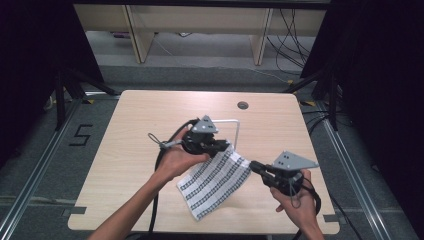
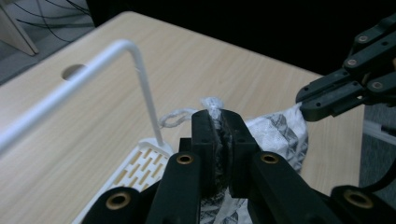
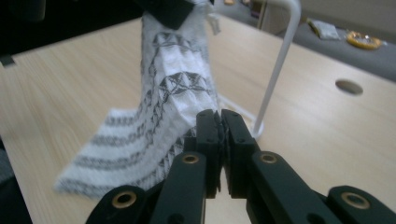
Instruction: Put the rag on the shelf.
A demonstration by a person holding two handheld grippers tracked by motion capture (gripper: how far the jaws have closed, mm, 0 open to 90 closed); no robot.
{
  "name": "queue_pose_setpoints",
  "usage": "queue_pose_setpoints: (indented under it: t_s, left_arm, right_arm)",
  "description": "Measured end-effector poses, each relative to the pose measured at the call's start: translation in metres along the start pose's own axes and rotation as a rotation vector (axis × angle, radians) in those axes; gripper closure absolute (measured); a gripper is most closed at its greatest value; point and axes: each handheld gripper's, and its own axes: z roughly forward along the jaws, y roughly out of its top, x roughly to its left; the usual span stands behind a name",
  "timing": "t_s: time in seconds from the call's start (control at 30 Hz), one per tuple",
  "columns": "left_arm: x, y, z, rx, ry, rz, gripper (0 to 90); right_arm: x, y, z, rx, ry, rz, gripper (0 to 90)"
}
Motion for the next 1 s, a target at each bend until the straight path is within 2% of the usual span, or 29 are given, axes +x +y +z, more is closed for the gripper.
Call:
queue_pose_setpoints:
  t_s: [0.03, 0.13, 0.2, 0.3, 0.37, 0.4, 0.47, 0.57, 0.6, 0.7, 0.77, 0.83, 0.87, 0.93, 0.97, 1.0]
  left_arm:
    - [0.0, 0.002, -0.006, -0.011, 0.006, -0.005, 84.5]
    - [0.002, 0.011, -0.024, -0.034, -0.002, -0.035, 84.5]
    - [0.004, 0.016, -0.032, -0.04, -0.003, -0.046, 84.5]
    - [0.007, 0.022, -0.04, -0.065, -0.011, -0.065, 84.5]
    - [0.009, 0.025, -0.044, -0.073, 0.001, -0.067, 84.5]
    - [0.011, 0.026, -0.045, -0.087, 0.003, -0.072, 84.4]
    - [0.014, 0.029, -0.048, -0.085, 0.018, -0.076, 84.4]
    - [0.022, 0.033, -0.052, -0.102, 0.025, -0.102, 84.4]
    - [0.025, 0.034, -0.053, -0.114, 0.036, -0.113, 84.4]
    - [0.032, 0.039, -0.057, -0.122, 0.05, -0.123, 84.4]
    - [0.036, 0.043, -0.059, -0.133, 0.056, -0.133, 84.4]
    - [0.04, 0.046, -0.06, -0.142, 0.073, -0.141, 84.5]
    - [0.041, 0.048, -0.061, -0.145, 0.077, -0.142, 84.5]
    - [0.044, 0.051, -0.061, -0.154, 0.084, -0.153, 84.4]
    - [0.045, 0.053, -0.061, -0.166, 0.082, -0.155, 84.4]
    - [0.047, 0.055, -0.061, -0.168, 0.088, -0.153, 84.4]
  right_arm:
    - [-0.003, 0.009, -0.001, -0.011, 0.013, -0.005, 87.3]
    - [-0.007, 0.034, -0.004, -0.042, 0.007, -0.022, 87.5]
    - [-0.011, 0.049, -0.004, -0.066, 0.002, -0.061, 87.5]
    - [-0.015, 0.066, -0.005, -0.075, 0.009, -0.066, 87.5]
    - [-0.017, 0.077, -0.004, -0.075, 0.006, -0.061, 87.6]
    - [-0.019, 0.082, -0.002, -0.08, 0.004, -0.071, 87.5]
    - [-0.019, 0.09, 0.0, -0.07, -0.004, -0.065, 87.5]
    - [-0.022, 0.1, 0.004, -0.076, -0.01, -0.094, 87.5]
    - [-0.022, 0.103, 0.006, -0.074, -0.005, -0.075, 87.5]
    - [-0.023, 0.112, 0.012, -0.093, -0.02, -0.086, 87.5]
    - [-0.026, 0.117, 0.015, -0.096, -0.009, -0.096, 87.5]
    - [-0.026, 0.122, 0.017, -0.097, -0.018, -0.075, 87.5]
    - [-0.028, 0.125, 0.019, -0.102, -0.01, -0.084, 87.5]
    - [-0.031, 0.131, 0.02, -0.111, -0.037, -0.097, 87.6]
    - [-0.032, 0.134, 0.021, -0.109, -0.018, -0.087, 87.6]
    - [-0.033, 0.137, 0.021, -0.111, -0.029, -0.081, 87.5]
